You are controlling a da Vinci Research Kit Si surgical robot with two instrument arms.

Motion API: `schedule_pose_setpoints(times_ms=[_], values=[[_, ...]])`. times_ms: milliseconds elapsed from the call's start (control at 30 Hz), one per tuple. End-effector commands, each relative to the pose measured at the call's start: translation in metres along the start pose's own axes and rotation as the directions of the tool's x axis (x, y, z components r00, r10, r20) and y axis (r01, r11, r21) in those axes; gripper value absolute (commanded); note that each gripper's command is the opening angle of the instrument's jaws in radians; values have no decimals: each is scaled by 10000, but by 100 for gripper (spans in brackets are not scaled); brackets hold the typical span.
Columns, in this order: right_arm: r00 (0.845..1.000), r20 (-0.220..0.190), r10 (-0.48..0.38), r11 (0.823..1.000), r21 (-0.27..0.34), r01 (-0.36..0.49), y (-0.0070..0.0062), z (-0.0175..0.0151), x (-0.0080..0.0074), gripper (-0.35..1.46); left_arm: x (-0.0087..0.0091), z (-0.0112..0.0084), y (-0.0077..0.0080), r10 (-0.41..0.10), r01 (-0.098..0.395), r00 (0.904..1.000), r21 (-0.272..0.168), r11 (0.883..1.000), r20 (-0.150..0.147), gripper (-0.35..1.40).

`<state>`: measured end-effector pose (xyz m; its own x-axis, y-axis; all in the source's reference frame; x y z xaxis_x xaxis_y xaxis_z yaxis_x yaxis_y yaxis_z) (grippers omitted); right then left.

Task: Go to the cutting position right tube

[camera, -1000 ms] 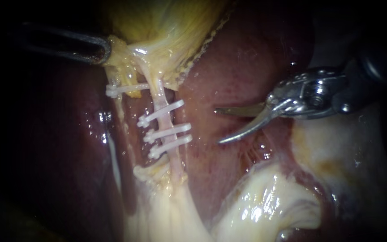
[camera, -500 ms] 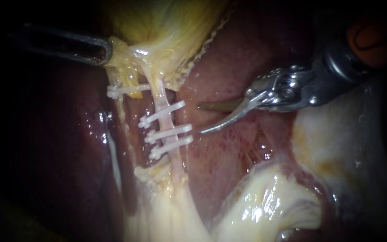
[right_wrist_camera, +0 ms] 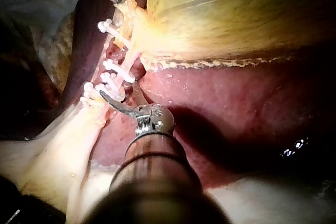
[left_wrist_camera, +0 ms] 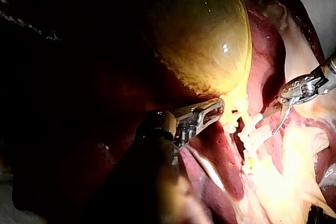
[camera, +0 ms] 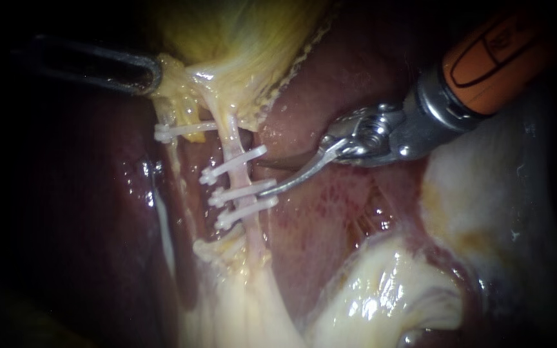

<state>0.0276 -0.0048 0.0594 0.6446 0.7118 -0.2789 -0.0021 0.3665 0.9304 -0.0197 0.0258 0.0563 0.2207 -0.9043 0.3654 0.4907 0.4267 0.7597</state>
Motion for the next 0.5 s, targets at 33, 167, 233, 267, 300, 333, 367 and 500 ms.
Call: schedule_pose_setpoints(times_ms=[33, 167, 233, 267, 300, 333, 367, 500], values=[[10000, -38, -11, 10000, 97, 11, 1, 1, 1, 123, 0, 0, 0, 1, -1, 10000, 25, 10000, -12, -35], [9996, -266, 95, 9993, 364, -85, 4, 5, 6, 123, 0, 1, 0, 2, -2, 10000, 22, 10000, -11, -35], [9993, -353, 150, 9990, 438, -134, 5, 8, 8, 123, 0, 1, 0, 2, -2, 10000, 21, 10000, -10, -35], [9991, -375, 207, 9988, 453, -190, 6, 10, 8, 123, 0, 1, 0, 1, -1, 10000, 19, 10000, -9, -35], [9990, -402, 203, 9988, 459, -184, 8, 13, 9, 123, 0, 1, 0, 1, -1, 10000, 18, 10000, -8, -35], [9990, -402, 194, 9984, 532, -172, 9, 16, 10, 123, 0, 2, -1, 2, -1, 10000, 16, 10000, -7, -35], [9990, -414, 176, 9981, 591, -151, 10, 18, 10, 123, 1, 2, -1, 3, -3, 10000, 16, 10000, -7, -35], [9992, -354, 162, 9954, 948, -128, 15, 30, 8, 123, 1, 2, 0, 4, -4, 10000, 15, 10000, -7, -35]])
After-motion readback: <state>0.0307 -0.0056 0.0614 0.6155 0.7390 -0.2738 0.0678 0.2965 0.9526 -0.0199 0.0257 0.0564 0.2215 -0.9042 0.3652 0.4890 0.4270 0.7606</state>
